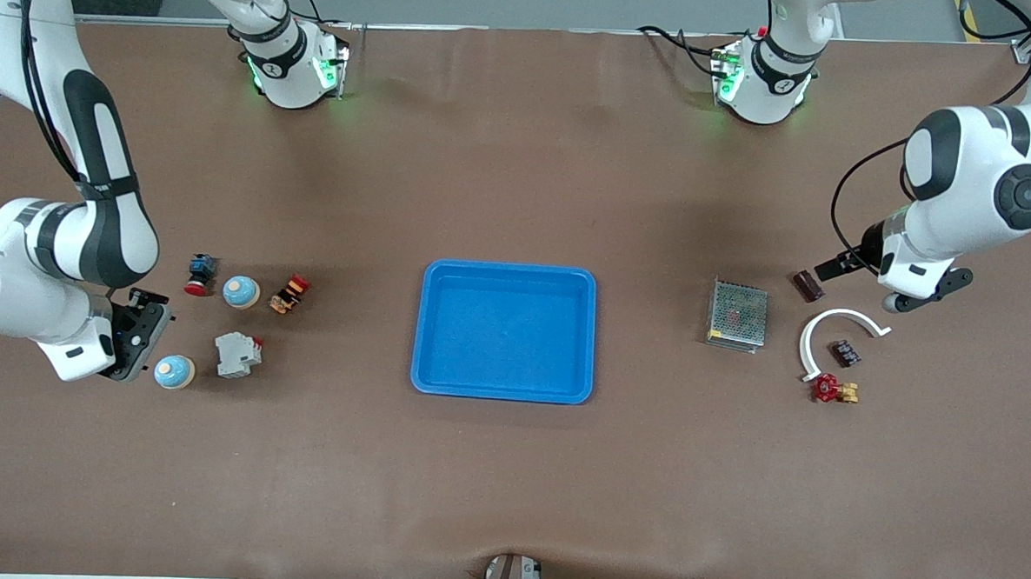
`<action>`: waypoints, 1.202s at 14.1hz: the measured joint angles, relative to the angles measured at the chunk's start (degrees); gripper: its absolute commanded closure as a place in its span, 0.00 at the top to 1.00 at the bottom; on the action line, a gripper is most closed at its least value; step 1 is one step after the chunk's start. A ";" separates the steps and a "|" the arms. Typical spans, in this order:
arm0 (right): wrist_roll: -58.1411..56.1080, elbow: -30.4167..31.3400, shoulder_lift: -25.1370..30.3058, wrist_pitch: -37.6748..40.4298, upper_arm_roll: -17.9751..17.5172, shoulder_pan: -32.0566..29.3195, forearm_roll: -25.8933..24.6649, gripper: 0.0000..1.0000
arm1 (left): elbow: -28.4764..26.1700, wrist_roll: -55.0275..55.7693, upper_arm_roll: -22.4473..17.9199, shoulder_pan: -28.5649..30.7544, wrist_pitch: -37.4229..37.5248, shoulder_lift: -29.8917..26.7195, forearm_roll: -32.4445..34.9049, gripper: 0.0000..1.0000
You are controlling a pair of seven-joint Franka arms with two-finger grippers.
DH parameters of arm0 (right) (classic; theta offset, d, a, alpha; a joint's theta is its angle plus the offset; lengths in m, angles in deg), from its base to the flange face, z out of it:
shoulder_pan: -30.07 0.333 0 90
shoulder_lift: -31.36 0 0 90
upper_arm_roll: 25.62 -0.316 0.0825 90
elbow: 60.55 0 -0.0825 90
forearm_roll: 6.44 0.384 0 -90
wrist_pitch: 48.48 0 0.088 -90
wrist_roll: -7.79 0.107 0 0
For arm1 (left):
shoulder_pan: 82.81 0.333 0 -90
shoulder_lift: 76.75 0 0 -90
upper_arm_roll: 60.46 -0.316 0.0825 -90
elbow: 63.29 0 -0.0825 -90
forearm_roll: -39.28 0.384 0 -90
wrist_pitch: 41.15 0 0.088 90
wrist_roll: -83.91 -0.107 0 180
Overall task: Place electrolytic capacitor and blue bell in tray
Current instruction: 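Grasp the capacitor with the left gripper while the right gripper grips the bell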
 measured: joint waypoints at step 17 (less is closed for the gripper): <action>-5.10 -2.03 -7.82 -8.79 0.01 -1.52 0.95 1.00 | 0.02 0.01 -0.01 2.93 -10.49 15.68 0.00 0.51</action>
